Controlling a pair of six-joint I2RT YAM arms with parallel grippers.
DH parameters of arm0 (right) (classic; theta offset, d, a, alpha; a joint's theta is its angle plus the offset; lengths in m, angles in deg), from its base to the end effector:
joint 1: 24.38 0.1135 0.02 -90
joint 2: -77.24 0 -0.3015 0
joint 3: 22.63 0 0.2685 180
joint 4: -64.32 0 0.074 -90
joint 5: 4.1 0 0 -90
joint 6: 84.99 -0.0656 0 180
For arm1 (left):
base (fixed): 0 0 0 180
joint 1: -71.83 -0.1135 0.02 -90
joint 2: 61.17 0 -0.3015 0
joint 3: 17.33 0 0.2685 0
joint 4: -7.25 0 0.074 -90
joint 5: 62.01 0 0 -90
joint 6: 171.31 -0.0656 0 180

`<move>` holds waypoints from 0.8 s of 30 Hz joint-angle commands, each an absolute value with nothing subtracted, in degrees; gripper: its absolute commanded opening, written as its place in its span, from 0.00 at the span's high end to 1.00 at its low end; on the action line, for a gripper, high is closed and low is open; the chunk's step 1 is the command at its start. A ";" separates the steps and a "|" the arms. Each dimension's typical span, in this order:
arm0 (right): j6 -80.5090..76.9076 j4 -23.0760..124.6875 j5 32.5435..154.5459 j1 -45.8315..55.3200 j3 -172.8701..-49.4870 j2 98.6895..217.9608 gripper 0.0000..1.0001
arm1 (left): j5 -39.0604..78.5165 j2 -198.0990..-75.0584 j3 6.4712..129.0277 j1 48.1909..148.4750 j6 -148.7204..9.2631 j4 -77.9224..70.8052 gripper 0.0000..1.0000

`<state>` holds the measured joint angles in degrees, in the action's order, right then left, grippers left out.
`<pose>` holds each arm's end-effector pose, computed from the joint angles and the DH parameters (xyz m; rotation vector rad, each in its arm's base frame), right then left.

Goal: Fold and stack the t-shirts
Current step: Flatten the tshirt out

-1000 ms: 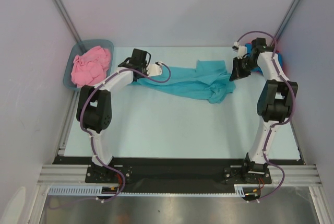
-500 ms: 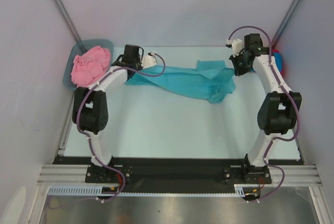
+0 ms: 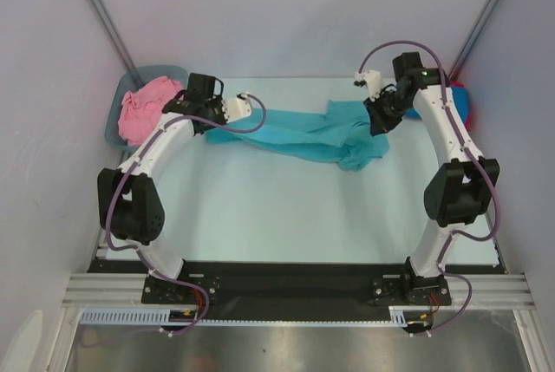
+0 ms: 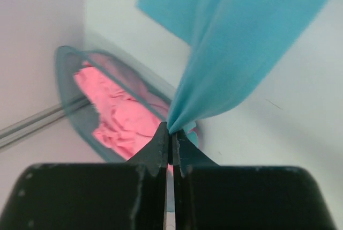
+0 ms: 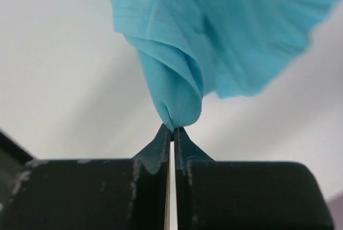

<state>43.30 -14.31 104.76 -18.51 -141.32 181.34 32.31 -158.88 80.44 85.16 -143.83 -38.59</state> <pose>0.4085 0.0633 0.3512 -1.0726 2.3786 0.2481 0.4158 -0.0935 0.3126 1.4608 1.9353 0.4931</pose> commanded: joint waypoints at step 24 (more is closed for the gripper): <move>62.05 -13.02 89.69 15.33 -89.80 157.32 1.00 | 25.61 -139.14 55.44 89.15 -175.34 -73.51 1.00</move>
<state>58.01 -15.67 95.66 12.72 -94.18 160.38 24.59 -142.38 57.99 88.70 -168.64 -71.22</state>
